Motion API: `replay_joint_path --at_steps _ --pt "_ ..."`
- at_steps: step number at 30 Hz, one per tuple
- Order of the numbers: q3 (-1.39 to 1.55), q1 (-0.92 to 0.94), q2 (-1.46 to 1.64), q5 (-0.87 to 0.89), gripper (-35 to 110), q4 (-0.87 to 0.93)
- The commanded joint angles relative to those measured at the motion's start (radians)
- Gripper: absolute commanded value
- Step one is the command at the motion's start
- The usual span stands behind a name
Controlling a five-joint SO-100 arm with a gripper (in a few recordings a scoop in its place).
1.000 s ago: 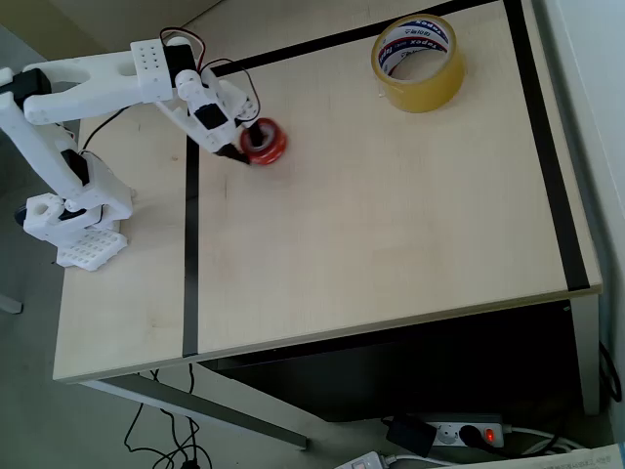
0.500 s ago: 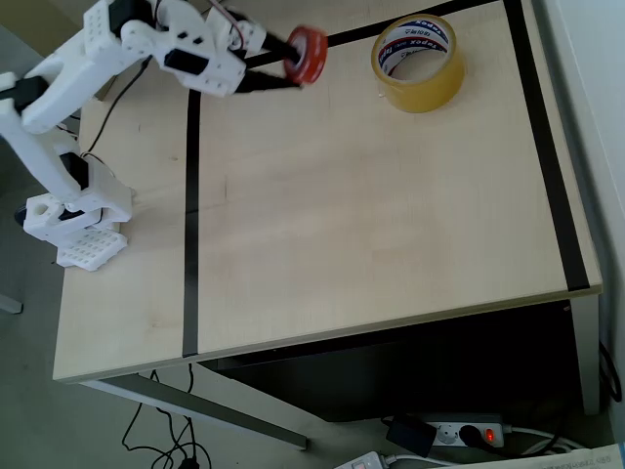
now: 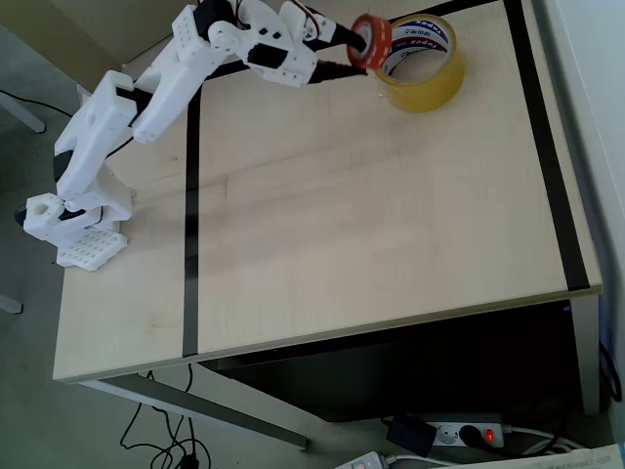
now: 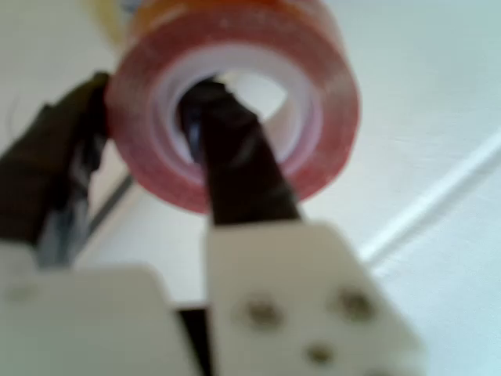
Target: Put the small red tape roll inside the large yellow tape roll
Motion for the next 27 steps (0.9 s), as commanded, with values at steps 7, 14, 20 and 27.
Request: replay_joint_path --at_steps 7,14,20,27 --pt "-0.175 -0.029 0.015 -0.031 0 -0.133" --pt "-0.141 -0.023 -0.06 -0.031 0 -0.138" --pt "-0.144 -0.023 -0.109 -0.031 15 -0.061" --pt "-0.155 -0.015 -0.112 -0.031 17 -0.02"
